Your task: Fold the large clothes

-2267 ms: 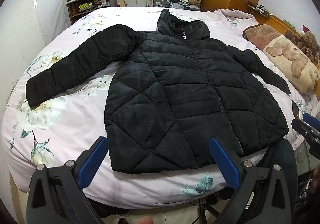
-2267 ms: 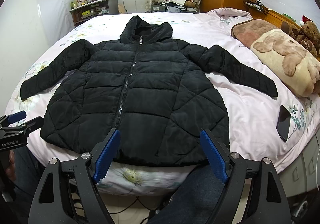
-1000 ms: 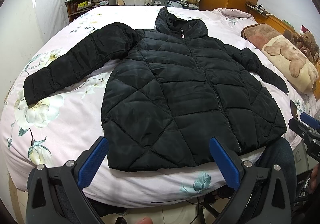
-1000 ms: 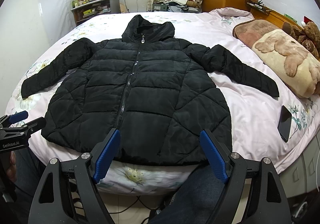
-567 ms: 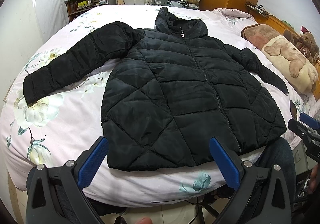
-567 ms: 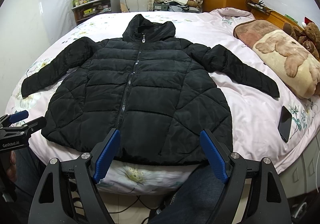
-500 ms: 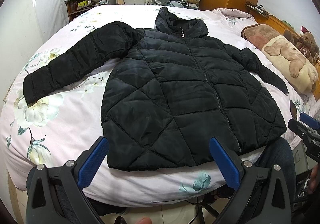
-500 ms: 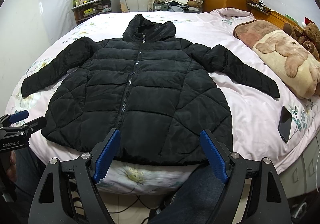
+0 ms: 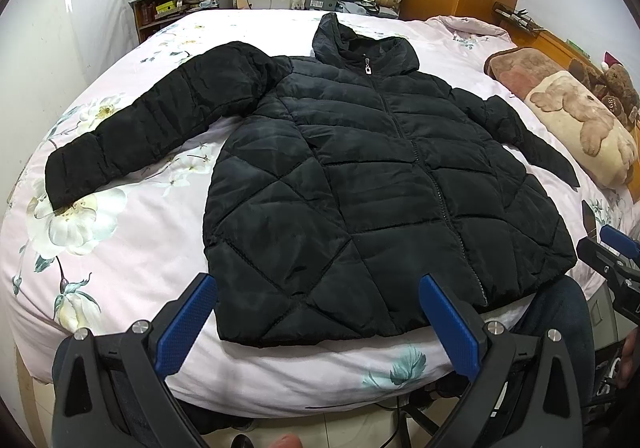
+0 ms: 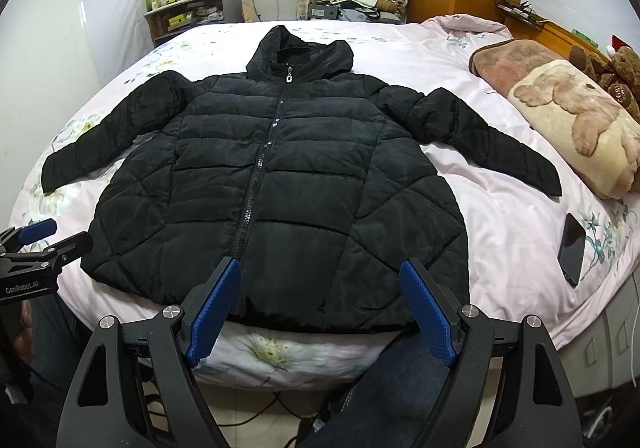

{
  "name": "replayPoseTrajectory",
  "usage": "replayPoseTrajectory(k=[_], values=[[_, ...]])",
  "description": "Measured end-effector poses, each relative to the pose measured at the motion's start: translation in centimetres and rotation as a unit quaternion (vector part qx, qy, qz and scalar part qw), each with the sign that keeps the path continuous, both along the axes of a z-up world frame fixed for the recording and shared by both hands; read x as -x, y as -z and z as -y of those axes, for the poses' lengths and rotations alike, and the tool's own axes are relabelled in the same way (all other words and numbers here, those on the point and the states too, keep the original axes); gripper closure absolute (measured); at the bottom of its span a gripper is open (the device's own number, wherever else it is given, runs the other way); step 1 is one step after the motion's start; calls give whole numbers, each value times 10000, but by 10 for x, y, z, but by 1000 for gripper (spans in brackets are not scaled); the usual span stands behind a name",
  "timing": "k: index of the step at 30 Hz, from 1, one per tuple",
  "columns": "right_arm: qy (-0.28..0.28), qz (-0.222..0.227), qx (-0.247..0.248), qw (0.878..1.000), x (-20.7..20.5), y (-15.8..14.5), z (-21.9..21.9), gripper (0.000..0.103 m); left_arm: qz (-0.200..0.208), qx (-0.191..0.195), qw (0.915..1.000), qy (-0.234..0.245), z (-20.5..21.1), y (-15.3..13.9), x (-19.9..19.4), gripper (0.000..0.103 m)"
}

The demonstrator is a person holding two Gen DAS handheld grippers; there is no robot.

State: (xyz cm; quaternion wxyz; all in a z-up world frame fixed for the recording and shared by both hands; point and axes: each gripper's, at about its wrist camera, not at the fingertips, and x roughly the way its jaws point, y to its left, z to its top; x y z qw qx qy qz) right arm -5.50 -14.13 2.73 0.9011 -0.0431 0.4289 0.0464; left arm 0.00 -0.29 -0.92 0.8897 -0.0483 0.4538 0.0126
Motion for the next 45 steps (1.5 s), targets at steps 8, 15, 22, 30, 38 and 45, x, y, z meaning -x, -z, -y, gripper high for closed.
replayPoseTrajectory(k=[8,15,22,30,38,45], values=[[-118,-84,-4,9999,-15,5,-3,21,54,78,9998,-167,-13,6,-8,1],[-364,-23,-128,9993,-43,10,-19,21,1,295,9975,-641,-56,18,-35,1],[-697,-100,-195,9973,-85,18,-44,21,157,475,9900,-1315,-114,29,-58,1],[-973,-261,-82,9949,-125,37,-75,21,22,606,9771,-2038,-181,50,-84,1],[-1116,-378,30,9930,-153,56,-96,21,-20,848,9529,-2911,-247,82,-96,1],[-1109,-483,114,9926,-175,71,-101,21,246,894,9407,-3262,-276,89,-101,2]])
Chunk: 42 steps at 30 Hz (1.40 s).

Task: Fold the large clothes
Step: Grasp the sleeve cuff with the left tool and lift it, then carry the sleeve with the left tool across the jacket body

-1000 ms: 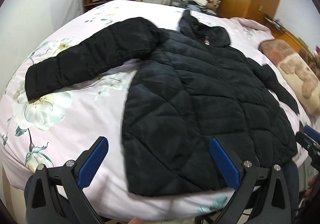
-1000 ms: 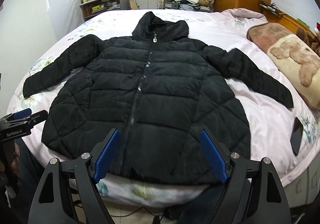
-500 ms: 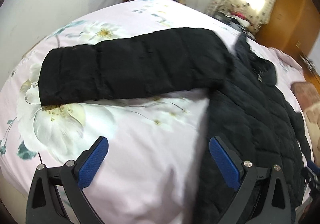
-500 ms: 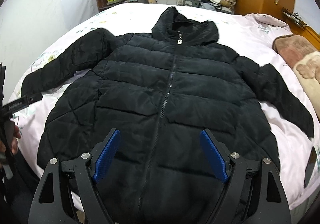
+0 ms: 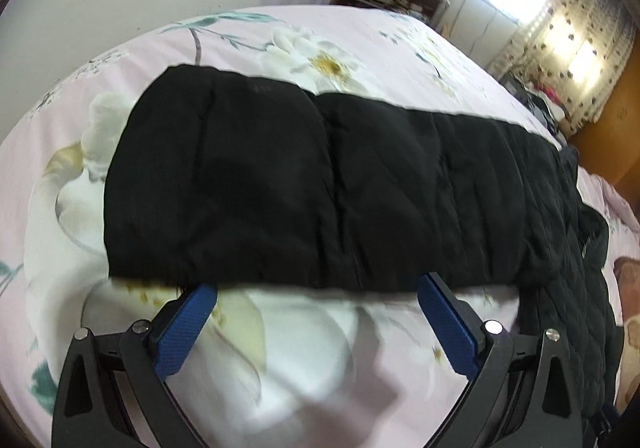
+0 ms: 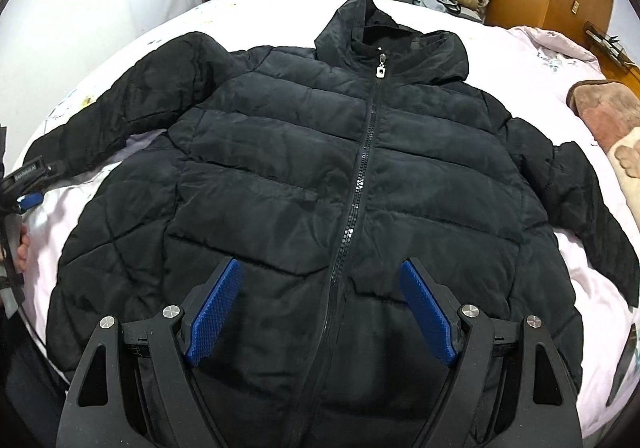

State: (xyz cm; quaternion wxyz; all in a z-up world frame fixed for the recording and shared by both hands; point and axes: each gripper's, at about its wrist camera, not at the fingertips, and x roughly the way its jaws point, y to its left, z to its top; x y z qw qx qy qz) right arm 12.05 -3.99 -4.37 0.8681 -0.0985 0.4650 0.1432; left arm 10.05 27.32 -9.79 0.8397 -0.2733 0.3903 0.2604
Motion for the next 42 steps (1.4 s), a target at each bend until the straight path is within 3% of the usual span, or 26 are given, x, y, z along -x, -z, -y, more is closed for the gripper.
replayPoseTrajectory(k=[3,6,8,9,11,14,18,26,34,42], values=[[17,-15,45,10000,-8,5,-1,21,72,-11,9999,-117,-9,4,-3,3],[42,-26,79,10000,-15,9,-1,21,-2,-124,9996,-259,-16,4,-9,20],[85,-40,104,9999,-18,11,1,21,-102,-213,9995,-224,-17,3,-12,43],[106,-64,120,9999,-19,12,3,21,-121,-207,9995,-196,-18,2,-12,50],[137,-111,114,9998,-21,13,6,21,-106,-93,9999,-69,-20,-1,-14,75],[179,-106,52,9998,-18,11,14,21,-88,-14,9999,83,-18,-10,-16,92],[238,-102,30,9997,-12,8,24,21,91,-59,9996,265,-9,-36,-15,95],[305,125,15,9995,-1,-8,40,22,798,-263,9926,880,23,-118,-21,95],[546,190,-403,9975,-8,-22,68,22,1372,-509,9724,1815,84,-190,-55,96],[706,329,-811,9937,-24,-36,104,22,1509,-360,9501,2706,158,-206,-109,96]])
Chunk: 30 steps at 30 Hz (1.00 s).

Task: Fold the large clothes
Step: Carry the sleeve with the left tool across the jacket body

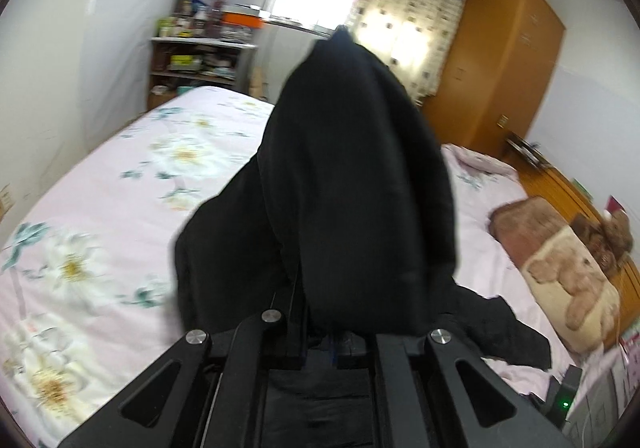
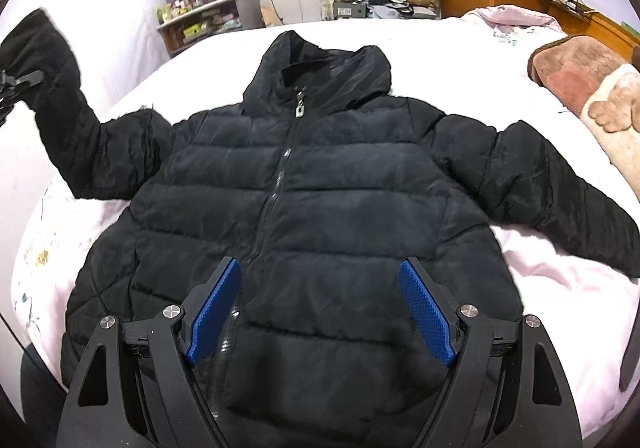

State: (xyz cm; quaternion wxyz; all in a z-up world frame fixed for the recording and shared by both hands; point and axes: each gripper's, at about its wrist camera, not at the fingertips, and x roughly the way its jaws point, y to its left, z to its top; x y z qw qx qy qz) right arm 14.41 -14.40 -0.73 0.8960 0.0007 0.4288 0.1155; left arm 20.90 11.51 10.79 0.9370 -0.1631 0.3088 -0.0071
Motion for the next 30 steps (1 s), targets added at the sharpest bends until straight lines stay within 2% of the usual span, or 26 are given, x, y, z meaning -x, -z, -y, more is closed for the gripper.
replayPoseTrajectory(k=[6,14,19,28,30], values=[[299,-44,-221,9993,-11,-1,33,22,-19,31,9975,712,68,3,-41,97],[677,-104,-267,9973,-17,7,71,22,-255,213,9888,1454,156,28,-98,97],[866,-165,-288,9957,-19,16,89,22,-618,225,9820,1768,202,65,-120,97],[1089,-280,-285,9932,-27,34,110,22,-1375,66,9689,2058,247,146,-136,96],[1107,-295,-267,9931,-30,37,111,22,-1539,81,9655,2098,253,157,-139,86]])
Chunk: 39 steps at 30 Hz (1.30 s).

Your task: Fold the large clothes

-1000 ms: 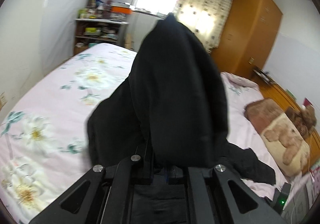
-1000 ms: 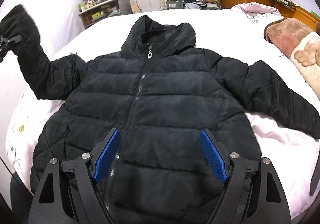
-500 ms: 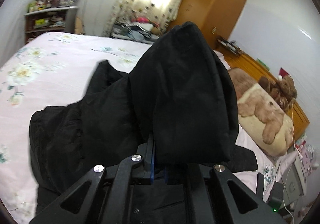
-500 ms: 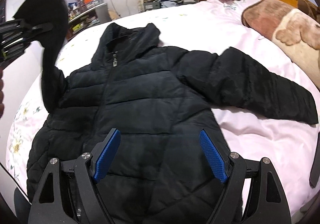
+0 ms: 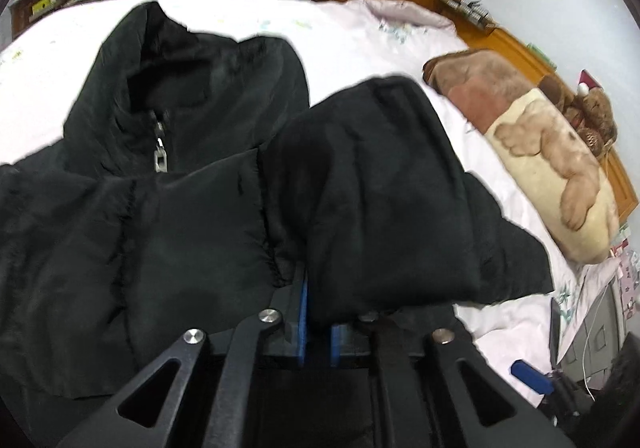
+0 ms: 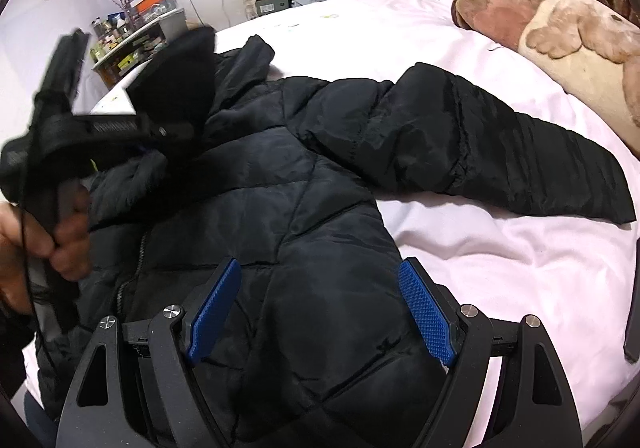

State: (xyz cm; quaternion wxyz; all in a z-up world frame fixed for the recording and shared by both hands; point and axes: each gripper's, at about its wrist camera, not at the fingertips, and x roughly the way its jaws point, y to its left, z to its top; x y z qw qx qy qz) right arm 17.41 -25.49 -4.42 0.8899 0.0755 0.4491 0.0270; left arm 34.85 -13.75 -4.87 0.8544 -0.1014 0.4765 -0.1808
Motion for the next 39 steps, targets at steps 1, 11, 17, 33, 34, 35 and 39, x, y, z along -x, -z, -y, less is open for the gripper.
replayPoseTrajectory(k=[1,11,17,33,34,35,39], values=[[1,-9,13,10000,-2,1,0,22,-122,84,9999,59,1,4,-2,69],[-121,296,166,9993,-23,-17,-11,22,562,407,9975,165,-58,-50,35,31],[-402,397,208,9982,-70,-19,-37,54,770,-500,9919,-881,-153,-46,27,36],[-357,-662,442,9962,-143,65,-50,73,495,-1450,9810,-1189,-204,30,3,42],[-367,-694,478,9958,-144,66,-51,73,501,-1458,9809,-1186,-204,30,3,42],[-385,-715,526,9953,-145,66,-53,73,500,-1465,9809,-1179,-205,30,4,42],[-385,-758,590,9946,-144,60,-54,72,466,-1556,9801,-1140,-203,13,11,42]])
